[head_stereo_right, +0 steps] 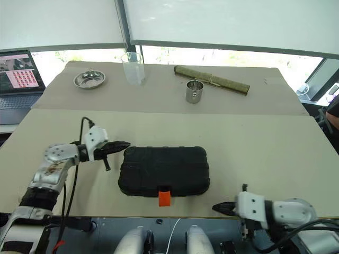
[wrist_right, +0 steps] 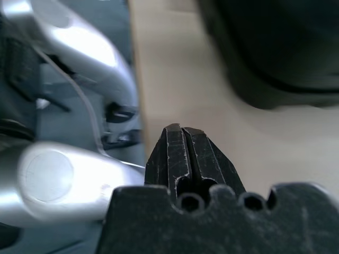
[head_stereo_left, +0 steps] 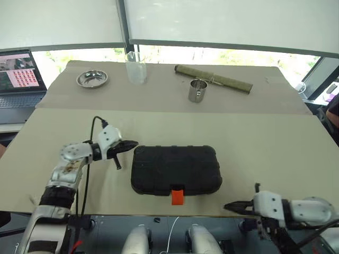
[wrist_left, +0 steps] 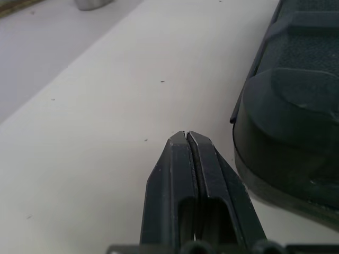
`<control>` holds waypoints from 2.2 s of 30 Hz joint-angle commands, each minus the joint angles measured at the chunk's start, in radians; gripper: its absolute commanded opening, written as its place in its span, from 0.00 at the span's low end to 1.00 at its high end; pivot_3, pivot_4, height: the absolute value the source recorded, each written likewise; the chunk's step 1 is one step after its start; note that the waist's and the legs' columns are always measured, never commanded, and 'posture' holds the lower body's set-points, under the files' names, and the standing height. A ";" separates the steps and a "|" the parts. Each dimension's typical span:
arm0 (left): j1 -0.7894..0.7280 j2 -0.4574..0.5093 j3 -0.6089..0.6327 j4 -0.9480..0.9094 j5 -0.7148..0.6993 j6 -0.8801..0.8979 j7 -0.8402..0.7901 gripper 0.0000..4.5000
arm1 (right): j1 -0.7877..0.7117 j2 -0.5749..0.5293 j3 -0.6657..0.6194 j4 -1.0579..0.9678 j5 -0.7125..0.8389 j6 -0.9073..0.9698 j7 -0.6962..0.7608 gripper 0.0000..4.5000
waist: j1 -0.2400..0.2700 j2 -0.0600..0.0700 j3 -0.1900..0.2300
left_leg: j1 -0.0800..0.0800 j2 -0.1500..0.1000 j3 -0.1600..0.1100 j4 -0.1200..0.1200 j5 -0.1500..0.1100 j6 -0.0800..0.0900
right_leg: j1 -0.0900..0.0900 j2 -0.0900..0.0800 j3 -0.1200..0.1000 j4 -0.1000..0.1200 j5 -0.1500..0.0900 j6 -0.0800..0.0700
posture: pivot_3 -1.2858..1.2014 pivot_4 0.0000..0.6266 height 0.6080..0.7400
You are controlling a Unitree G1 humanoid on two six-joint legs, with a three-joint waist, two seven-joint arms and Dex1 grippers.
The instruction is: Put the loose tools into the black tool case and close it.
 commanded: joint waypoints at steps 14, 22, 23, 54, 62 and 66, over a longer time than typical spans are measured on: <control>0.254 0.055 0.104 -0.338 -0.136 0.248 -0.015 0.01 | -0.595 0.361 0.117 0.401 -0.242 0.054 -0.175 0.00 | -0.026 -0.008 0.000 | -0.001 0.003 -0.003 0.000 0.001 -0.001 | -0.005 0.000 0.001 0.003 0.001 -0.003 | 0.52 0.24 1.00; 0.270 0.102 0.257 -0.423 -0.238 0.340 0.033 0.01 | -0.706 0.365 0.093 0.550 -0.238 -0.002 -0.126 0.00 | -0.003 -0.008 0.000 | -0.009 0.003 -0.006 0.000 0.001 -0.002 | -0.013 -0.001 -0.001 0.005 0.002 -0.003 | 0.52 0.24 1.00; 0.256 0.114 0.264 -0.424 -0.256 0.356 0.018 0.01 | -0.692 0.354 0.083 0.535 -0.224 -0.001 -0.113 0.00 | -0.002 -0.008 0.000 | -0.010 0.003 -0.007 0.000 0.001 -0.002 | -0.014 0.000 -0.001 0.005 0.002 -0.003 | 0.52 0.24 1.00; -0.078 -0.060 -0.090 -0.315 -0.135 0.374 -0.051 0.01 | -0.447 0.285 -0.014 0.106 -0.034 0.225 -0.055 0.00 | 0.006 -0.006 0.001 | -0.013 -0.001 -0.005 0.006 0.001 -0.001 | -0.011 0.000 -0.001 0.004 0.001 0.000 | 0.52 0.24 1.00; -0.059 -0.053 -0.088 -0.318 -0.129 0.369 -0.045 0.01 | -0.456 0.308 -0.007 0.109 -0.033 0.226 -0.055 0.00 | 0.004 -0.006 0.001 | -0.013 -0.001 -0.005 0.006 0.001 -0.001 | -0.011 0.001 -0.001 0.004 0.001 0.000 | 0.52 0.24 1.00; -0.053 -0.050 -0.089 -0.318 -0.125 0.364 -0.043 0.01 | -0.461 0.313 0.007 0.129 -0.053 0.215 -0.057 0.00 | 0.004 -0.006 0.000 | -0.012 0.000 -0.005 0.006 0.001 -0.001 | -0.011 0.001 -0.001 0.004 0.001 0.000 | 0.52 0.24 1.00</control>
